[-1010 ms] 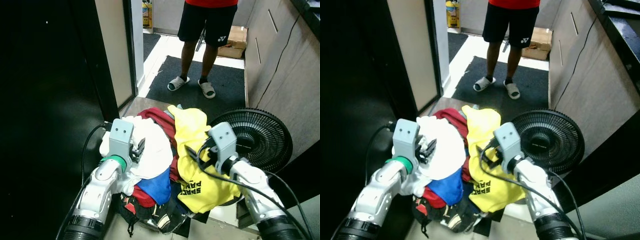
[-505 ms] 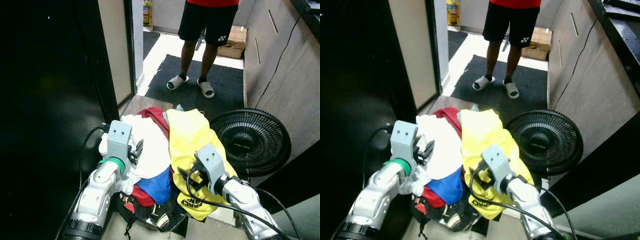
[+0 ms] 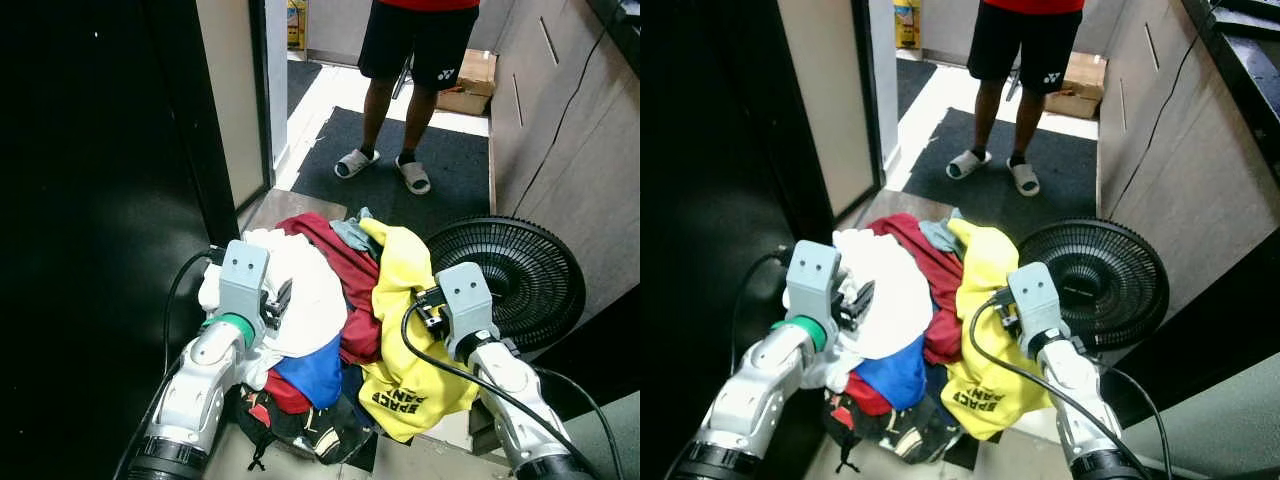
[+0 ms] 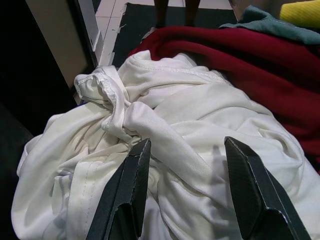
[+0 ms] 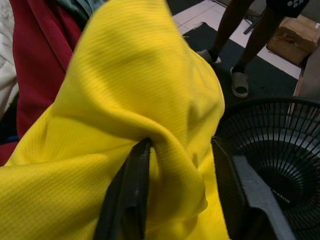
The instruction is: Clothes washing
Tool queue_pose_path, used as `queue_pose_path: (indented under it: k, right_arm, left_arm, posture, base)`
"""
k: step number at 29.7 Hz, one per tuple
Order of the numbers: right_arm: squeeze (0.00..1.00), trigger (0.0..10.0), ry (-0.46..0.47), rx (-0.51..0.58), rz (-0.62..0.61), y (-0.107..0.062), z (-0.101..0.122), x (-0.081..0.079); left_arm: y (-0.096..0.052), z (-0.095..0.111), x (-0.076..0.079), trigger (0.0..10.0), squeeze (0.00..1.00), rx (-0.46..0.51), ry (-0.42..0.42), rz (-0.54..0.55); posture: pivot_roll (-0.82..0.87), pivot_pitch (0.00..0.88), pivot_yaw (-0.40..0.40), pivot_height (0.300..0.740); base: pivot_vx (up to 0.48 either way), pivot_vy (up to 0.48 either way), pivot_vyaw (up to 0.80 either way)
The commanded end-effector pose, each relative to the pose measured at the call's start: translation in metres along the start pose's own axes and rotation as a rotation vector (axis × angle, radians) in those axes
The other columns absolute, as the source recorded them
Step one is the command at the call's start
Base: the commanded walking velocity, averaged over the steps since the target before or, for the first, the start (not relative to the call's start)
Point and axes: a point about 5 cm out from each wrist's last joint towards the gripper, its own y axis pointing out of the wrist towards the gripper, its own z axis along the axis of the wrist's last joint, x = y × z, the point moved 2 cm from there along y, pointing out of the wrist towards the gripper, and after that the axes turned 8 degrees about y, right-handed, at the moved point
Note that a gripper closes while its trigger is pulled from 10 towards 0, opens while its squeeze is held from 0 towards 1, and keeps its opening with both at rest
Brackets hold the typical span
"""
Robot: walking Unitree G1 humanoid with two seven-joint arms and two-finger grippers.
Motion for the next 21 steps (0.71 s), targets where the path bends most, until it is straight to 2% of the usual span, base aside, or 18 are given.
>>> queue_pose_path:
  k: [1,5,11,14,17,19,20,21]
  right_arm:
    - [0.00,0.0,0.020,-0.028,-0.022,-0.004,-0.012,-0.001]
    - [0.00,0.0,0.030,-0.027,-0.037,-0.003,-0.013,-0.002]
    - [0.00,0.0,0.130,-0.043,-0.071,0.001,-0.019,-0.004]
    - [0.00,0.0,0.201,-0.060,-0.001,0.006,-0.021,-0.019]
    - [0.00,0.0,0.217,-0.061,0.020,0.007,-0.021,-0.024]
    - [0.00,0.0,0.367,0.007,0.114,0.015,0.000,-0.042]
    - [0.00,0.0,0.420,0.037,0.142,0.017,0.008,-0.046]
    - [0.00,0.0,0.507,0.105,0.180,0.019,0.026,-0.050]
  left_arm:
    - [-0.001,-0.007,0.003,10.0,0.00,-0.032,0.006,-0.015]
    - [-0.001,-0.007,0.003,10.0,0.00,-0.033,0.005,-0.014]
    - [-0.002,-0.006,-0.001,10.0,0.00,-0.033,0.005,-0.005]
    - [-0.003,-0.006,-0.002,10.0,0.00,-0.035,0.005,0.000]
    - [-0.003,-0.007,-0.003,10.0,0.00,-0.036,0.005,0.000]
    - [-0.003,-0.007,-0.003,10.0,0.00,-0.038,0.005,0.005]
    - [-0.004,-0.006,-0.003,10.0,0.00,-0.038,0.005,0.006]
    - [-0.004,-0.006,-0.003,10.0,0.00,-0.038,0.005,0.008]
  posture:
    - [-0.01,0.161,0.061,0.740]
    - [-0.01,0.164,0.061,0.740]
    - [0.00,0.167,0.063,0.740]
    - [0.00,0.172,0.063,0.740]
    - [0.00,0.172,0.063,0.740]
    - [0.01,0.178,0.058,0.740]
    - [0.01,0.178,0.058,0.740]
    - [0.01,0.178,0.058,0.740]
  base:
    - [0.000,0.000,0.00]
    - [0.000,0.000,0.00]
    - [0.000,0.000,0.00]
    - [0.000,0.000,0.00]
    - [0.000,0.000,0.00]
    - [0.000,0.000,0.00]
    - [0.000,0.000,0.00]
    - [0.000,0.000,0.00]
